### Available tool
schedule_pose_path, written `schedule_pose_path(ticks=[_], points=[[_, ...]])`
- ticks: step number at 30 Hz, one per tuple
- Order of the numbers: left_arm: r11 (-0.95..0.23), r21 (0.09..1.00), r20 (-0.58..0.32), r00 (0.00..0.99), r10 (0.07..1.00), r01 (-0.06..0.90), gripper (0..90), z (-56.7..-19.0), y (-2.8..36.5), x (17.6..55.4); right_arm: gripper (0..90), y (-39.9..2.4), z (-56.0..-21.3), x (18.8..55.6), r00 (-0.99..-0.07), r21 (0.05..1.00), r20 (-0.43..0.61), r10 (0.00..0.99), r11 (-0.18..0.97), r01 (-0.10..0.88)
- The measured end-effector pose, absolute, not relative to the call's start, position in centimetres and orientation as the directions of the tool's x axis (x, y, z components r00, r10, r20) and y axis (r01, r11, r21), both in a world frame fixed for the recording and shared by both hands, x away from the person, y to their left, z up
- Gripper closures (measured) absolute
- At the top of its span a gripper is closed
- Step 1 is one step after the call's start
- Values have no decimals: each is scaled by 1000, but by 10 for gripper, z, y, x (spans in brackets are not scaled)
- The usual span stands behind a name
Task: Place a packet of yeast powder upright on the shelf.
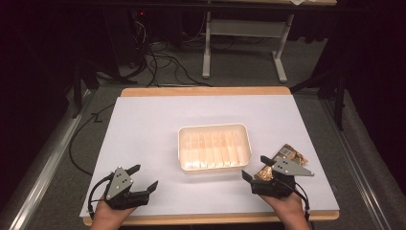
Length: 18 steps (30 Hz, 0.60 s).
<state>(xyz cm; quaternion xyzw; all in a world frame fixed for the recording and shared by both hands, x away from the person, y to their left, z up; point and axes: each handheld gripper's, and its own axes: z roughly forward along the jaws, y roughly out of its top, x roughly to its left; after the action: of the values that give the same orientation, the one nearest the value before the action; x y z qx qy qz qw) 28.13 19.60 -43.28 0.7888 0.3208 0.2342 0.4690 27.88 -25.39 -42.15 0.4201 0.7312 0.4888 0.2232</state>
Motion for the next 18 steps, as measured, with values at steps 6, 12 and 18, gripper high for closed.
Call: schedule_pose_path(ticks=[6,12,18], points=[[-367,885,76,690,720,286,201,-434,193,282,157,-251,-424,279,-589,894,73,805,208,396],[-374,884,83,692,717,281,200,-434,194,281,163,-248,-423,279,-604,886,43,796,249,392],[-376,883,83,695,715,281,200,-434,194,281,163,-252,-421,279,-589,886,35,807,248,392]])
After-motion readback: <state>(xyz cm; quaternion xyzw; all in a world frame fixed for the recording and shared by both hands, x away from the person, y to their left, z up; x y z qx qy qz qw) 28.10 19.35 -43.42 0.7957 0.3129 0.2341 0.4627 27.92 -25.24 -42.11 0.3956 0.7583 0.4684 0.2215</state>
